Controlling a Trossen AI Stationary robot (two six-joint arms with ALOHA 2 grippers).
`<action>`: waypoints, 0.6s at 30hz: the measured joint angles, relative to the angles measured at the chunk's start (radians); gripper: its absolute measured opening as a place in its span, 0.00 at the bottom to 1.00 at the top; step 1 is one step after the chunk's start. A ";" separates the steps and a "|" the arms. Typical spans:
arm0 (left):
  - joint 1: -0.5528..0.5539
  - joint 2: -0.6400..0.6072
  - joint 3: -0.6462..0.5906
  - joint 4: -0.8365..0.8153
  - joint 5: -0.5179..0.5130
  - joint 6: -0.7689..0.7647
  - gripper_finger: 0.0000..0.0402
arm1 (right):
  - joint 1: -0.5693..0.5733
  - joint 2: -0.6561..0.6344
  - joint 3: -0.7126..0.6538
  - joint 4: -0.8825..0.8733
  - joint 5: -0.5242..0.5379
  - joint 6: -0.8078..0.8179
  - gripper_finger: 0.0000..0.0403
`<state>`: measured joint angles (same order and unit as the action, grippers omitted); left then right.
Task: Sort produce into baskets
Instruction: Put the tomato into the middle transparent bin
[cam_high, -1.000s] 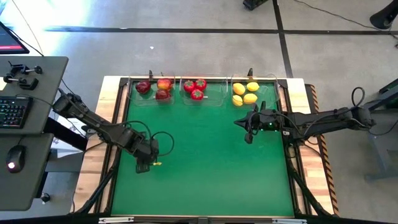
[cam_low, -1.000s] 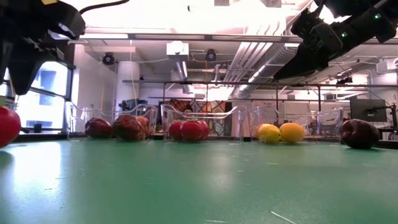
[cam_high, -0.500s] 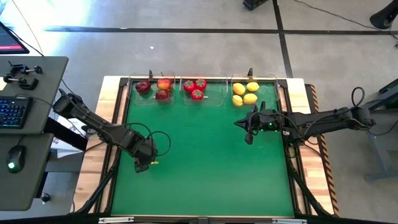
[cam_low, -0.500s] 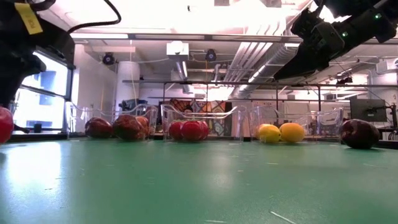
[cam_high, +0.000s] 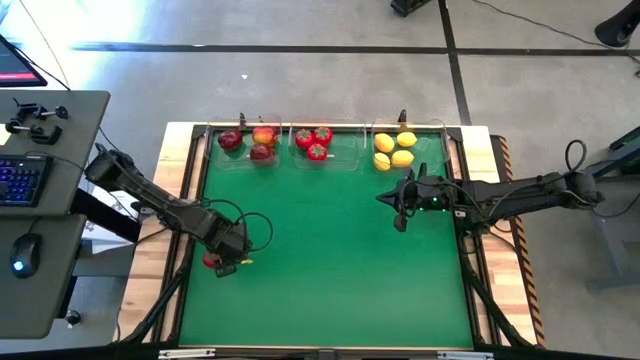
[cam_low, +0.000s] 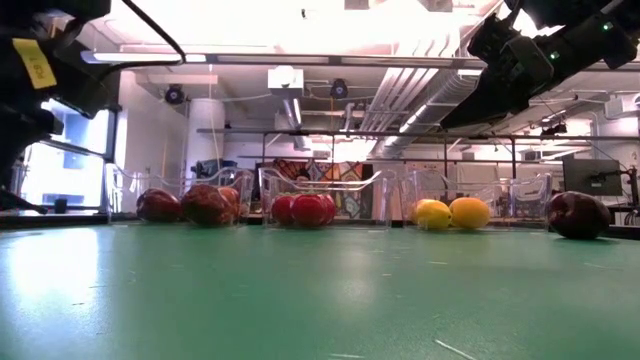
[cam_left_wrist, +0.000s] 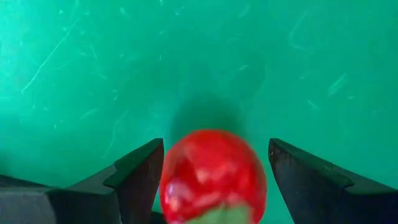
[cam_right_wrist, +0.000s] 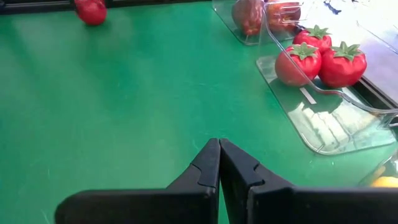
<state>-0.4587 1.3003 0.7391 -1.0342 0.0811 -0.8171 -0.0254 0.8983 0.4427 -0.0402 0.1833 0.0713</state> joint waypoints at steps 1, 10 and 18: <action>0.000 0.000 -0.002 0.003 0.000 0.008 0.69 | 0.000 0.000 0.000 0.000 0.000 0.000 0.00; 0.000 0.000 0.002 0.006 -0.001 0.103 0.69 | 0.000 0.000 0.000 0.000 0.000 0.000 0.00; -0.001 -0.001 0.097 -0.057 0.022 0.112 0.69 | 0.000 0.000 0.000 0.000 0.000 0.000 0.00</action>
<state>-0.4592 1.2996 0.8363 -1.0910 0.1028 -0.7055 -0.0257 0.8982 0.4427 -0.0402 0.1837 0.0711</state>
